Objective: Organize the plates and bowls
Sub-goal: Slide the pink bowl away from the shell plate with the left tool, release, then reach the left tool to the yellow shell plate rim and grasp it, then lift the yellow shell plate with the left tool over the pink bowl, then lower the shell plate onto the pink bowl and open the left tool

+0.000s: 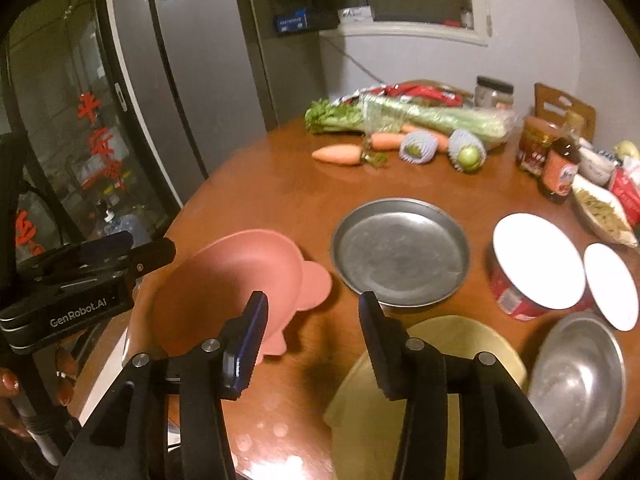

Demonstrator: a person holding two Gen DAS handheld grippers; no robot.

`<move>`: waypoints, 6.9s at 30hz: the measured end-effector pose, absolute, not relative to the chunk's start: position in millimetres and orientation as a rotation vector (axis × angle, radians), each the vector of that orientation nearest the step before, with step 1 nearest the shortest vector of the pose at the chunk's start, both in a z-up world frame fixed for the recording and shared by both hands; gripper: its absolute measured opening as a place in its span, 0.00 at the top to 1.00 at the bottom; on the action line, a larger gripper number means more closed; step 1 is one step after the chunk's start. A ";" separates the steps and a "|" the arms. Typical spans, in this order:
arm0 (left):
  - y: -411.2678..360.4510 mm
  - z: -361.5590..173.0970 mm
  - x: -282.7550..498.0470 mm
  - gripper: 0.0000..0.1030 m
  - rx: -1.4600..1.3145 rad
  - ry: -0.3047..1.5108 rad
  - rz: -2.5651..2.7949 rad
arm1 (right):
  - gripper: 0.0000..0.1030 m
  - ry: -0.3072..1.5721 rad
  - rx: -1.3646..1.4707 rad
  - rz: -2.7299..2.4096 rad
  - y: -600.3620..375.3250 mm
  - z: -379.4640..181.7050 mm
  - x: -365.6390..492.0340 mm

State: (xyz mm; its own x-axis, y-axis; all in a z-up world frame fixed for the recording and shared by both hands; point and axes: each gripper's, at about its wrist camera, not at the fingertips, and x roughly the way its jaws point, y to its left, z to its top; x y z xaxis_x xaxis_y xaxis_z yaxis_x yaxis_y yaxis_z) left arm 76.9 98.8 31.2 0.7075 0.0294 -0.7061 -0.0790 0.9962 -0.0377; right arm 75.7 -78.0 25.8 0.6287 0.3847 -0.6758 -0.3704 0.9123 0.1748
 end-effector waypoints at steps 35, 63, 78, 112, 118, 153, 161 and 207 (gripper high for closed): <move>-35.9 21.1 48.5 0.36 0.059 0.812 -0.165 | 0.51 0.715 0.089 0.299 -193.1 35.7 -11.8; -57.7 -23.1 65.9 0.32 0.118 0.899 -0.169 | 0.51 0.869 0.106 0.272 -197.8 -26.8 -9.2; -70.2 -45.3 79.8 0.48 0.090 0.953 -0.232 | 0.65 0.849 0.129 0.248 -199.5 -42.0 12.0; 41.1 23.1 53.1 0.50 -0.006 0.794 -0.047 | 0.67 0.744 0.047 0.441 -100.7 14.8 17.3; 72.8 16.3 60.4 0.50 -0.008 0.815 0.001 | 0.67 0.757 0.017 0.479 -65.0 16.5 31.5; 115.0 -13.1 115.6 0.50 0.043 0.887 0.009 | 0.66 0.867 0.008 0.510 -10.2 -13.4 74.0; 116.5 -17.4 119.9 0.50 0.037 0.888 0.004 | 0.65 0.873 0.005 0.511 -10.4 -14.4 75.2; 122.5 -10.4 101.9 0.50 0.044 0.884 0.028 | 0.52 0.835 -0.089 0.496 -14.6 3.7 50.7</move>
